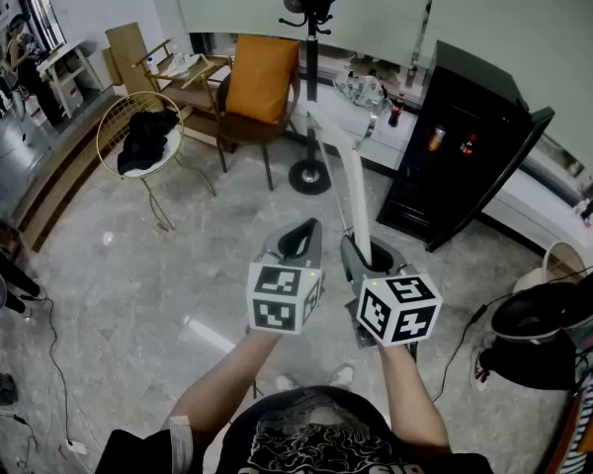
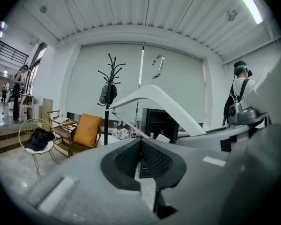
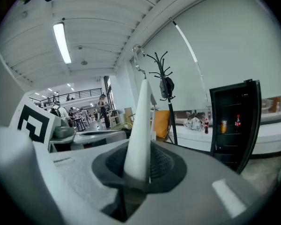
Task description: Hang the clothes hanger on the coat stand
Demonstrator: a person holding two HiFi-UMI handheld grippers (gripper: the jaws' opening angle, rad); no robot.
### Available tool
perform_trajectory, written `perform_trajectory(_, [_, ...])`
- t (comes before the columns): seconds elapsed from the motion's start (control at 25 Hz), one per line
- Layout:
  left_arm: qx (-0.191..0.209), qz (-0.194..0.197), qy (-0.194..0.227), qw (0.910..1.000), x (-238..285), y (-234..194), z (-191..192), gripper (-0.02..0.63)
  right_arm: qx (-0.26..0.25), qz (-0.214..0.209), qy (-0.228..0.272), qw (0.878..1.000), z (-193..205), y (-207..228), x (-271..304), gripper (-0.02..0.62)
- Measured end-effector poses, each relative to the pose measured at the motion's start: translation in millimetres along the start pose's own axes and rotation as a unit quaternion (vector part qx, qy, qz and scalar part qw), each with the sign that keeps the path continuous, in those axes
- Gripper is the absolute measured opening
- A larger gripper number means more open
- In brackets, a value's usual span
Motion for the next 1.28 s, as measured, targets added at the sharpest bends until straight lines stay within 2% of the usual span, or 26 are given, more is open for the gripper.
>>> perform_trajectory(0.56, [-0.001,0.029,0.000,0.9996,-10,-43,4,0.006,0.013,0.018,0.008,1.000,7,-37,26,0.069])
perform_trajectory(0.76, [-0.012,0.033,-0.002,0.9994,-2,-57,1,0.006,0.019,0.024,-0.006,1.000,7,-38,38,0.069])
perform_trajectory(1.0, [-0.014,0.029,-0.003,0.9995,22,-62,-1,0.006,0.013,0.020,-0.013,1.000,2,-18,57,0.069])
perform_trajectory(1.28, [-0.008,0.004,-0.010,0.9999,81,-59,-16,0.006,0.001,-0.007,-0.017,1.000,-18,34,91,0.069])
Point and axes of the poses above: the fingertips, and each gripper's own axes: x forward along the fingers, y to its right, z out of its underside, the point moved 7 cm from there along -x, backward along the fingers, and after that the axes turned 4 degrees about -y, right-handed, at the moved point
